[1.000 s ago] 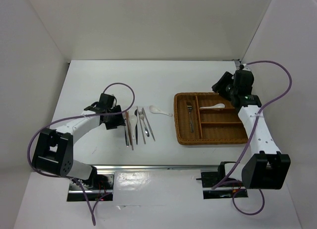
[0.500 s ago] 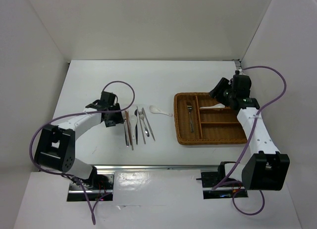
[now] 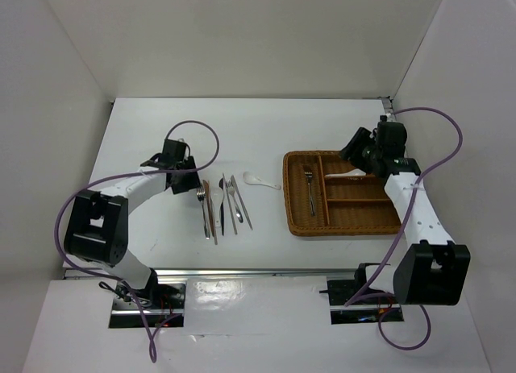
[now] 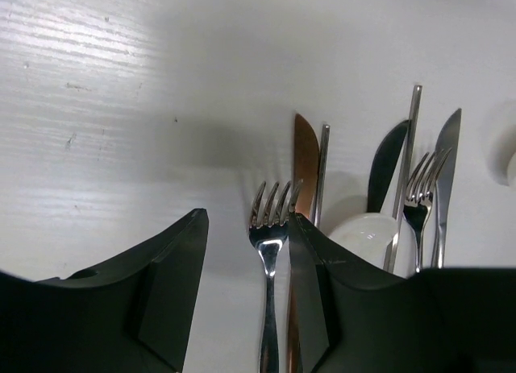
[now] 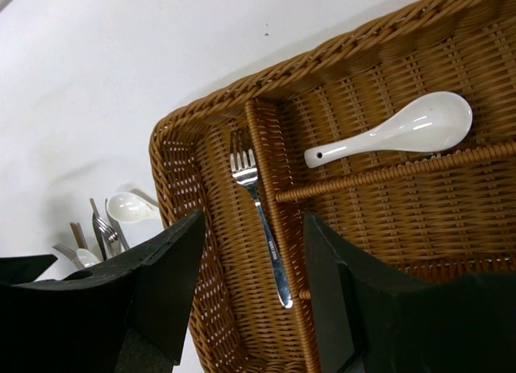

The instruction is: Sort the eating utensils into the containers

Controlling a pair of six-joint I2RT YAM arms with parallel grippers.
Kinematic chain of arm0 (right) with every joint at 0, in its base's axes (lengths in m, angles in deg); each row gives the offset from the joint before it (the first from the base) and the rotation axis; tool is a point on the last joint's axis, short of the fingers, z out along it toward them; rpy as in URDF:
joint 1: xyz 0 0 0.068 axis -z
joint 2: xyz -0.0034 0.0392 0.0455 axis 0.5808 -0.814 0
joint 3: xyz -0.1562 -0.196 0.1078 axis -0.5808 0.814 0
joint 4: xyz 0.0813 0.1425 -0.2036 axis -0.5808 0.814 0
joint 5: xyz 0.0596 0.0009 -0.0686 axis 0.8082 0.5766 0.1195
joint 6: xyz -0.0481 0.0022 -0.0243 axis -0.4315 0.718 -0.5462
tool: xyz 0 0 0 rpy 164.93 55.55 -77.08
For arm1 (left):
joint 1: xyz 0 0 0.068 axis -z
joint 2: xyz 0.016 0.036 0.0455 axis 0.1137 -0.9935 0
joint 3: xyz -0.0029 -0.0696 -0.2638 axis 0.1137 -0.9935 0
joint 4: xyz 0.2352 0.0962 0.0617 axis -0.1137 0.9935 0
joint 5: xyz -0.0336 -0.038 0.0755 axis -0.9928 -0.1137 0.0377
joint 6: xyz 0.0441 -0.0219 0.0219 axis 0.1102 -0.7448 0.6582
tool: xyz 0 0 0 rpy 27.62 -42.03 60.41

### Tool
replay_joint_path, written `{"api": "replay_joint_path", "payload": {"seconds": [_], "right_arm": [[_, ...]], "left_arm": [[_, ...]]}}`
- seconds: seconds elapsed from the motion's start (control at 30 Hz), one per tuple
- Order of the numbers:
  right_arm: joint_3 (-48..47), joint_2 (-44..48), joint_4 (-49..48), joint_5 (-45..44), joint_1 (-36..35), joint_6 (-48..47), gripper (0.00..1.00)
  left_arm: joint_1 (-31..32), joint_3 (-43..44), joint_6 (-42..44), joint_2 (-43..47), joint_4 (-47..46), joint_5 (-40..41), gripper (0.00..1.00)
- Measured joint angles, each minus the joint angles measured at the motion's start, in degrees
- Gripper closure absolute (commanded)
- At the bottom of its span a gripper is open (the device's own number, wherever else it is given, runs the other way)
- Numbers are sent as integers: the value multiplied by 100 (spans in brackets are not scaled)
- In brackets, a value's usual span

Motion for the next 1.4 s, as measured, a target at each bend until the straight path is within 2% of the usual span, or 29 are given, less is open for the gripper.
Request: {"api": "replay_joint_path", "payload": {"seconds": [0.37,0.53,0.63,0.93,1.07,1.23,1.27,1.4], "right_arm": [[-7,-197,4,20,0,-92,39],[-11,-260,4,20,0,-107,39],[-11,-289,4,17,0,-114,39],[-33,-289,7,20,0,-131,39],[-55,-289,-4,17,0,-136,39],[-55,-289,-4,22,0,-146,39],[-55,-289,-4,22,0,-146,39],[-55,-289,-4,50,0,-146,39]], "left_arm": [[-262,-236,317,-94,-748,-713,46],[-260,-289,332,-173,-809,-817,49],[-260,-289,330,-243,-866,-824,54],[-260,-332,481,-374,-1172,-874,55],[-260,-348,549,-494,-1394,-1043,59],[-260,-352,656,-625,-1576,-1327,73],[-262,-352,684,-645,-1606,-1381,78],[-267,-352,754,-695,-1707,-1578,90]]}}
